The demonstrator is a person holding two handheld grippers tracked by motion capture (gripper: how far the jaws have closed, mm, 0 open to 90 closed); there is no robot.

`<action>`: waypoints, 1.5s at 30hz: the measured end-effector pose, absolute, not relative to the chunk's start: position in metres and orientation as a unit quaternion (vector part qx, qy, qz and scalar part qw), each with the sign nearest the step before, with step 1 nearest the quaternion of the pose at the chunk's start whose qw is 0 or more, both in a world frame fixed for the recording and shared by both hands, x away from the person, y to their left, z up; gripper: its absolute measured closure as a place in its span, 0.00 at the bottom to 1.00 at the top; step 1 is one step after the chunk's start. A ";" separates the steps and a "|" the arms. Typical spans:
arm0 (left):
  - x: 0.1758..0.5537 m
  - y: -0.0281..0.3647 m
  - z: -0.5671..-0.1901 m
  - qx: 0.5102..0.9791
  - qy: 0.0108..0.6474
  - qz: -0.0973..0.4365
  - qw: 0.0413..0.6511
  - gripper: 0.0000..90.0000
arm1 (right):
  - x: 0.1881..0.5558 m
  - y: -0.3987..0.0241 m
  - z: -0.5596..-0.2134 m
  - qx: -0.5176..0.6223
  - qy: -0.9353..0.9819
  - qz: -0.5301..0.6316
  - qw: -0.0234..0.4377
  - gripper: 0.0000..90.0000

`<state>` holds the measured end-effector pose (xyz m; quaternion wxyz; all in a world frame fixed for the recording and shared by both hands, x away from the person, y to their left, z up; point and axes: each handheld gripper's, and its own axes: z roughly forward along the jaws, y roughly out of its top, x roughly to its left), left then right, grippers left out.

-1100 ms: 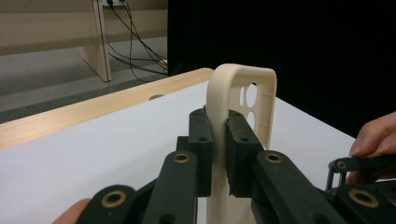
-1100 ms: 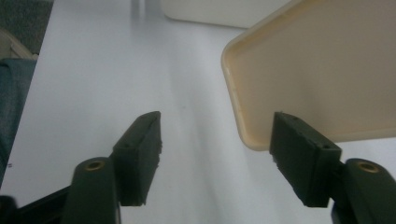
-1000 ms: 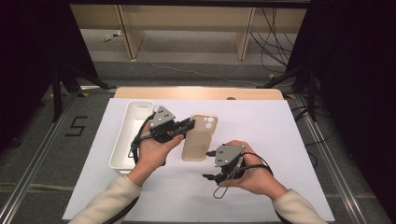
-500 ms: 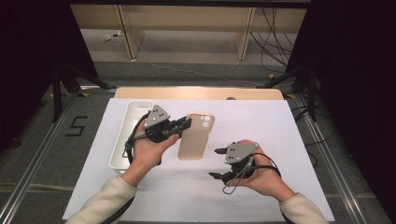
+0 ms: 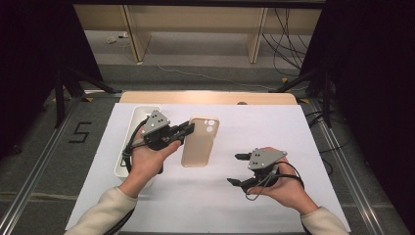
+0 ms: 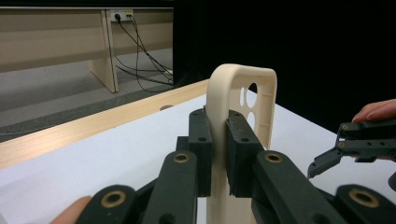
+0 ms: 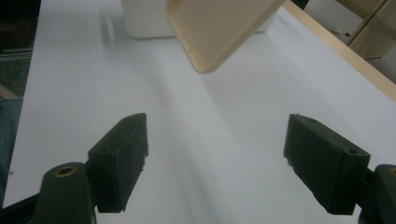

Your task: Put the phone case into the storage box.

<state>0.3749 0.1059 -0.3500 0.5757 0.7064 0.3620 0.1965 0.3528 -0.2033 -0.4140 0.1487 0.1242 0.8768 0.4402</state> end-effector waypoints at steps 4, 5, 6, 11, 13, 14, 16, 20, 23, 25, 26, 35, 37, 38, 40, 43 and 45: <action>0.373 0.108 -0.349 0.706 0.365 0.199 0.573 0.91 | 0.352 -0.210 -0.414 0.132 0.873 0.444 0.153 0.25; 0.373 0.109 -0.349 0.707 0.363 0.199 0.574 0.91 | 0.352 -0.211 -0.414 0.133 0.873 0.444 0.154 0.25; 0.373 0.110 -0.349 0.706 0.362 0.199 0.575 0.91 | 0.352 -0.212 -0.414 0.135 0.872 0.445 0.153 0.25; 0.373 0.113 -0.349 0.706 0.363 0.201 0.574 0.91 | 0.352 -0.217 -0.415 0.141 0.871 0.444 0.156 0.25; 0.372 0.116 -0.350 0.706 0.365 0.202 0.573 0.91 | 0.352 -0.219 -0.415 0.144 0.870 0.444 0.156 0.25; 0.372 0.117 -0.350 0.705 0.365 0.203 0.573 0.91 | 0.351 -0.221 -0.416 0.146 0.870 0.445 0.156 0.25; 0.372 0.119 -0.350 0.703 0.369 0.203 0.573 0.91 | 0.351 -0.223 -0.416 0.150 0.869 0.445 0.157 0.25; 0.372 0.123 -0.349 0.702 0.369 0.207 0.572 0.91 | 0.351 -0.225 -0.416 0.153 0.867 0.446 0.159 0.25; 0.372 0.125 -0.348 0.701 0.370 0.208 0.573 0.91 | 0.351 -0.227 -0.416 0.154 0.866 0.448 0.160 0.25; 0.371 0.127 -0.348 0.700 0.370 0.210 0.573 0.91 | 0.351 -0.229 -0.417 0.158 0.866 0.447 0.160 0.25; 0.371 0.127 -0.348 0.700 0.370 0.210 0.573 0.91 | 0.351 -0.229 -0.417 0.158 0.866 0.447 0.160 0.25; 0.370 0.131 -0.347 0.699 0.371 0.212 0.573 0.91 | 0.350 -0.239 -0.418 0.170 0.863 0.448 0.161 0.25; 0.370 0.131 -0.347 0.699 0.371 0.212 0.573 0.91 | 0.350 -0.240 -0.419 0.170 0.863 0.448 0.161 0.25; 0.370 0.131 -0.347 0.699 0.371 0.213 0.573 0.91 | 0.349 -0.241 -0.419 0.172 0.863 0.448 0.162 0.24; 0.370 0.132 -0.346 0.699 0.372 0.215 0.572 0.91 | 0.349 -0.242 -0.419 0.173 0.862 0.448 0.162 0.24; 0.370 0.133 -0.345 0.698 0.371 0.216 0.573 0.91 | 0.349 -0.244 -0.420 0.176 0.862 0.448 0.162 0.24; 0.370 0.134 -0.345 0.697 0.373 0.216 0.573 0.91 | 0.349 -0.245 -0.420 0.177 0.861 0.448 0.163 0.24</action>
